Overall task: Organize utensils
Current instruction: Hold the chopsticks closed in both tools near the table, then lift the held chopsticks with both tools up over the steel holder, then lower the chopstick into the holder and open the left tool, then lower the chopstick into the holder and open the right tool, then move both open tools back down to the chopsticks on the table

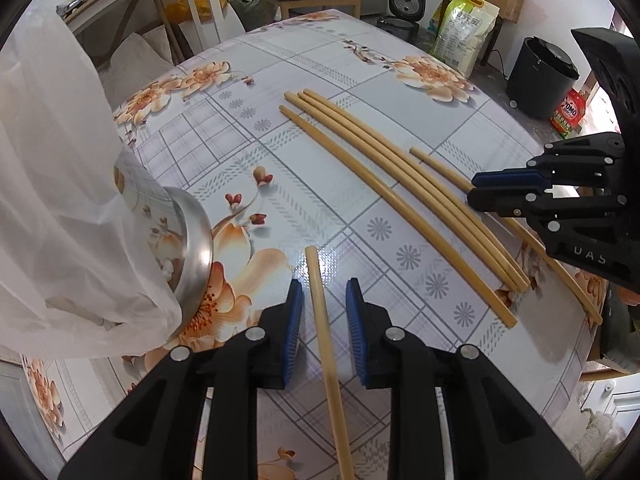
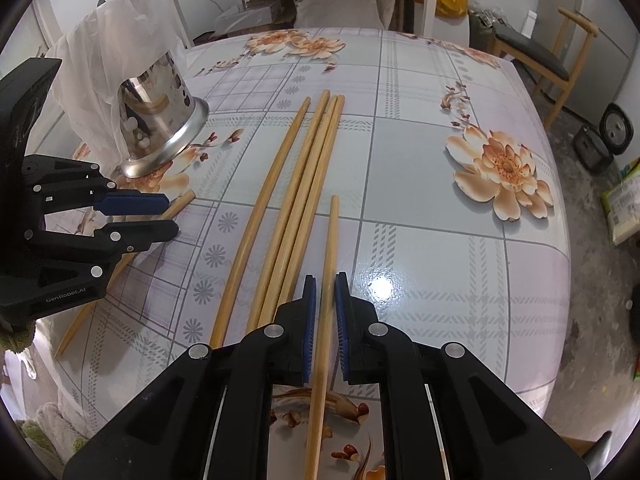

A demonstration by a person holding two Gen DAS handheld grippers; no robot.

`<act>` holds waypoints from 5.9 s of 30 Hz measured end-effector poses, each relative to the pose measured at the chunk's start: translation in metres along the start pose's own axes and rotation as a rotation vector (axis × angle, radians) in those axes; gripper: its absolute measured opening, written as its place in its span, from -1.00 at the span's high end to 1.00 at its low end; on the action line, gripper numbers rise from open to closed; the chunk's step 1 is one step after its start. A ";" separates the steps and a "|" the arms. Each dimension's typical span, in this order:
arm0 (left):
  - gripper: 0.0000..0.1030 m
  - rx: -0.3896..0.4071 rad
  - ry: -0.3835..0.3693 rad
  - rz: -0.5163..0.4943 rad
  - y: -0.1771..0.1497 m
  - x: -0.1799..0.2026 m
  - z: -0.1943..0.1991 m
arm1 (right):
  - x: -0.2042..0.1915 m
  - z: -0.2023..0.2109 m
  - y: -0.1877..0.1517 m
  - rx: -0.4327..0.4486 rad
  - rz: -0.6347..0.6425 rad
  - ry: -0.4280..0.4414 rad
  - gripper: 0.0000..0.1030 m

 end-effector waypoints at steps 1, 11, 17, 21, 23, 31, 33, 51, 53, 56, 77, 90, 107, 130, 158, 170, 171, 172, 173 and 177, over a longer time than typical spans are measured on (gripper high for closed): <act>0.68 0.003 0.001 0.001 0.000 0.000 0.000 | 0.000 0.000 0.000 0.001 -0.002 -0.006 0.85; 0.88 0.044 0.011 0.026 -0.001 -0.002 0.001 | 0.005 0.004 -0.002 0.030 -0.045 0.020 0.91; 0.88 0.098 -0.023 0.065 0.000 -0.007 0.012 | 0.009 0.030 -0.002 0.087 -0.084 0.054 0.91; 0.88 0.168 -0.060 0.110 0.000 -0.015 0.040 | 0.009 0.062 0.002 0.159 -0.101 0.088 0.91; 0.88 0.212 -0.084 0.129 -0.002 -0.020 0.058 | 0.008 0.077 0.004 0.193 -0.109 0.104 0.91; 0.88 0.427 -0.169 0.192 -0.021 -0.033 0.140 | -0.006 0.138 0.017 0.354 -0.128 0.217 0.91; 0.88 0.472 -0.189 0.199 -0.026 -0.036 0.158 | -0.010 0.151 0.019 0.388 -0.129 0.246 0.91; 0.88 0.828 -0.109 0.288 -0.048 -0.087 0.309 | -0.027 0.190 0.034 0.518 -0.121 0.357 0.91; 0.88 0.876 -0.085 0.299 -0.045 -0.097 0.330 | -0.028 0.190 0.034 0.517 -0.115 0.359 0.91; 0.88 0.934 -0.041 0.306 -0.040 -0.109 0.356 | -0.030 0.188 0.035 0.515 -0.113 0.361 0.91; 0.88 0.780 0.098 0.359 -0.012 -0.165 0.301 | -0.032 0.182 0.040 0.481 -0.092 0.358 0.91; 0.87 0.590 0.090 0.334 0.000 -0.161 0.228 | -0.035 0.184 0.042 0.476 -0.081 0.348 0.91; -0.03 0.643 0.008 0.397 -0.034 -0.156 0.232 | -0.049 0.257 0.086 0.659 -0.005 0.378 0.91; -0.06 0.738 -0.060 0.477 -0.111 -0.150 0.221 | -0.101 0.237 0.190 0.716 0.054 0.380 0.91; -0.16 0.688 -0.122 0.499 -0.120 -0.136 0.192 | -0.081 0.170 0.128 0.487 0.033 0.321 0.17; -0.19 0.470 -0.193 0.422 -0.114 -0.077 0.122 | 0.006 0.039 0.009 0.173 -0.251 0.234 0.67; -0.19 0.449 -0.193 0.412 -0.111 -0.072 0.115 | 0.007 0.032 0.005 0.160 -0.259 0.231 0.70; -0.19 0.437 -0.196 0.406 -0.110 -0.067 0.110 | 0.007 0.028 0.001 0.150 -0.262 0.233 0.73; -0.19 0.417 -0.200 0.401 -0.106 -0.062 0.103 | 0.007 0.026 -0.002 0.145 -0.263 0.239 0.74; -0.19 0.357 -0.201 0.390 -0.092 -0.047 0.082 | 0.004 0.019 -0.007 0.141 -0.243 0.254 0.76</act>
Point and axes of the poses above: each gripper's, at about its wrist camera, not at the fingertips, and z roughly against the way its jaws point, x to its right, y to its top, the point moved 7 cm from there along -z, roughly the way its jaws point, and after that the axes turned 9 degrees about -x, right-handed, at the moved point
